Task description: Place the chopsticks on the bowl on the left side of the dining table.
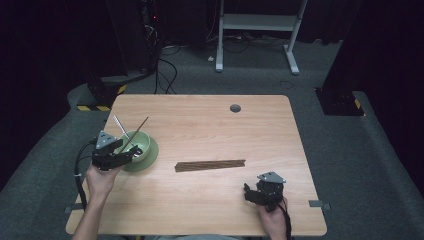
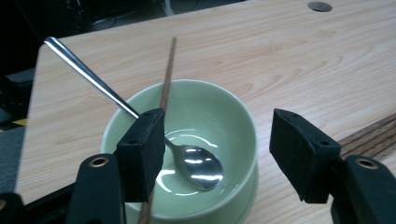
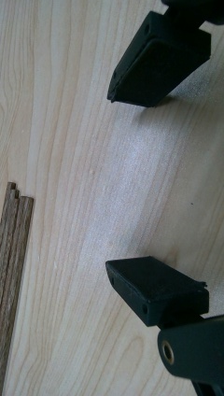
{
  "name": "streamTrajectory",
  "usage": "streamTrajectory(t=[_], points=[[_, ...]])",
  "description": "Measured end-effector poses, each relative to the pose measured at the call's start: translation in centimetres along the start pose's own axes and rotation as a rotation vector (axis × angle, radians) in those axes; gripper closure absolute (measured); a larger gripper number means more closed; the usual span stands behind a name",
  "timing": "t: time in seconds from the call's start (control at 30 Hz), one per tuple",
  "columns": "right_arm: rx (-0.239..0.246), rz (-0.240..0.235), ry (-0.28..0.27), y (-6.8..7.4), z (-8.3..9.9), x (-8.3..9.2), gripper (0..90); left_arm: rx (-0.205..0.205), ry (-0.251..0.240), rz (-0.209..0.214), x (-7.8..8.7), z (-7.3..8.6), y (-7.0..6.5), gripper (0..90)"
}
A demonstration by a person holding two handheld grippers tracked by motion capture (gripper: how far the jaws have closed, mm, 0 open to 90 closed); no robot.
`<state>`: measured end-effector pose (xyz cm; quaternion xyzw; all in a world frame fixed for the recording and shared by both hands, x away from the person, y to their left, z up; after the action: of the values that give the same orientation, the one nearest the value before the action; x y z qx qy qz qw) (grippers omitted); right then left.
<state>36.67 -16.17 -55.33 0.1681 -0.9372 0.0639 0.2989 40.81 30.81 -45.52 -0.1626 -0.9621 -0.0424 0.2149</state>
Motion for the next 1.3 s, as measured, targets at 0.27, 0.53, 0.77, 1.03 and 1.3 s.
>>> streamTrajectory(t=[0.27,0.53,0.77,1.03,1.3], points=[[0.000,0.000,0.000,0.0,0.0,0.0,15.9,0.001,0.006,0.035,-0.6,-0.4,-1.2,32.4],[0.000,0.000,0.000,0.0,0.0,0.0,15.9,0.021,-0.019,0.056,-0.9,-1.0,-2.2,29.1],[0.000,0.000,0.000,0.0,0.0,0.0,15.9,0.041,-0.037,0.094,-1.3,-1.3,-3.2,28.4],[0.001,0.000,0.000,0.0,0.0,0.0,15.9,0.065,-0.026,0.141,-1.9,-1.4,-4.0,28.8],[0.001,0.000,0.000,0.0,0.0,0.0,15.9,0.093,-0.038,0.188,-2.3,-1.5,-4.8,28.0]])
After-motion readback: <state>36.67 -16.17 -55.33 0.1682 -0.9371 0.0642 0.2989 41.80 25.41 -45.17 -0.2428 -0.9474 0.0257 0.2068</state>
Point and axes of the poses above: each handheld gripper's, and its own axes: x roughly backward along the jaws, z roughly out of its underside, y roughly to its left, the point moved 4 cm from there along -x, roughly forward along the jaws, and after that the axes turned 9 degrees about -y, right-handed, at the moved point
